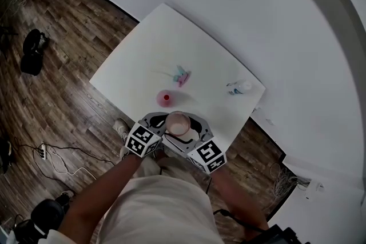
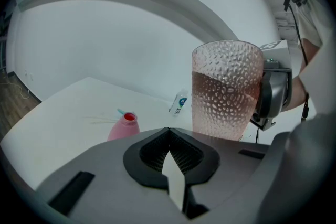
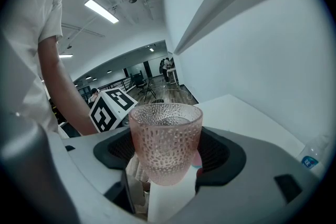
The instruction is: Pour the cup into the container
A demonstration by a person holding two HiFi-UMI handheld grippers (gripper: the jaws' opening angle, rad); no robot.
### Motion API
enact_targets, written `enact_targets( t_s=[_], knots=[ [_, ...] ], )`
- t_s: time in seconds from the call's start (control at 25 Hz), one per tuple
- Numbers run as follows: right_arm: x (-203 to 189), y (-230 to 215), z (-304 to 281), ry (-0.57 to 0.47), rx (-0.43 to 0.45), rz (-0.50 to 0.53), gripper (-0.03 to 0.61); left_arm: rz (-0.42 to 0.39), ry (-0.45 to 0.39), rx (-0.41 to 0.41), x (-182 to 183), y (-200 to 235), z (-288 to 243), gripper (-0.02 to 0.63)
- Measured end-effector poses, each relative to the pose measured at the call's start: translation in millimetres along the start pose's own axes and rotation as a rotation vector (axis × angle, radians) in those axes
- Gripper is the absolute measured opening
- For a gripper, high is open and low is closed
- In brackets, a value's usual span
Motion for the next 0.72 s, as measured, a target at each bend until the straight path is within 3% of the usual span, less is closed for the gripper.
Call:
enact_targets(
  t_s=[0.72],
  knots=[
    [-9.5,-14.1,-23.7,0.083,0.014,-0.037,0.36,0.039,0.027,-0.002,-7.6,21.2,-12.4,0.011]
  ],
)
Point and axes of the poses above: the fingertips, and each gripper's own axes: z backward along the fingers, y to its left, x out of its top, the point moved 6 cm from there along z, backward along the fingers, and after that the axes turned 15 degrees about -x, right-handed, at the moved point
